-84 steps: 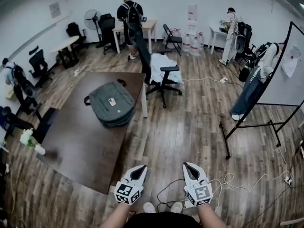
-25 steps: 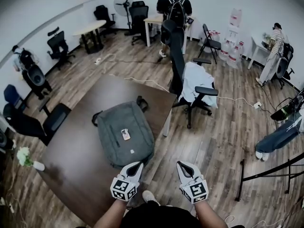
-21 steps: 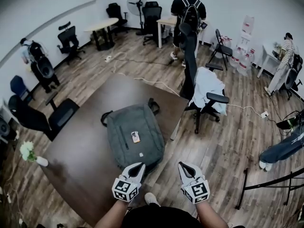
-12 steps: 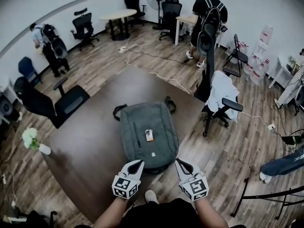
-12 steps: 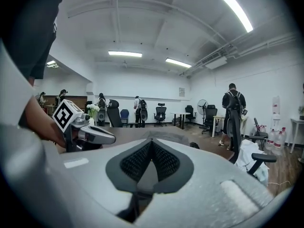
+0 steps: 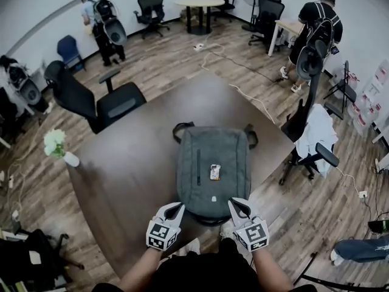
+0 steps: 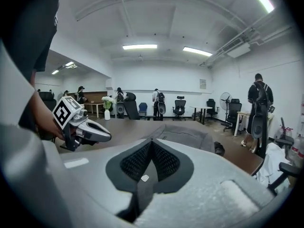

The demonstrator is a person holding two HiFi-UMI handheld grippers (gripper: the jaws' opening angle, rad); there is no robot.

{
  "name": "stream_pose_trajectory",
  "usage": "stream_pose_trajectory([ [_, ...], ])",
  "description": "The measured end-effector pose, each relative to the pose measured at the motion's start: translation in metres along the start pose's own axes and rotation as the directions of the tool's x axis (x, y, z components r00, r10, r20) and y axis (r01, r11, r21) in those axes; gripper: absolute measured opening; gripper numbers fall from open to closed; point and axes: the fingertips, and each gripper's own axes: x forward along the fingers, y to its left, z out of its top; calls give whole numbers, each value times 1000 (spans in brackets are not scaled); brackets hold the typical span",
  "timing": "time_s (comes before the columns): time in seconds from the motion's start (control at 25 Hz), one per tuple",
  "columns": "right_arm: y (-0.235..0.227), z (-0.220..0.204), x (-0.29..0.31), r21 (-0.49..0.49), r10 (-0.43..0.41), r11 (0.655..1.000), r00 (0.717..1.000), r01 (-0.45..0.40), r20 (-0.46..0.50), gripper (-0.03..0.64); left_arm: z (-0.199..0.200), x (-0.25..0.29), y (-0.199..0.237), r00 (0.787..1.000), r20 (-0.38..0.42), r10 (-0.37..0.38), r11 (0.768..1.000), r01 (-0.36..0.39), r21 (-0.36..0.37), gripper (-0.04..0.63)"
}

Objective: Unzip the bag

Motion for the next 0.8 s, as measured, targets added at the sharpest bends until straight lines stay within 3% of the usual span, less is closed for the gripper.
stream_pose_trajectory([
  [0.16, 1, -15, 27, -15, 125, 992, 991, -126, -52, 2, -16, -3, 8, 999, -21, 43, 994, -45, -100, 20],
  [0.4, 17, -32, 59, -50, 325, 941, 937, -334, -126, 2, -57, -13, 19, 979, -140, 151, 978, -169, -126, 20],
  [0.6, 30, -43, 73, -115, 450, 872, 873, -475, -189, 2, -81, -6, 28, 951, -231, 206, 975, -220, -37, 28],
  [0.8, 34, -55, 78, -116, 485, 847, 843, -519, -235, 2, -96, 10, 28, 925, -316, 209, 978, -193, 83, 92],
])
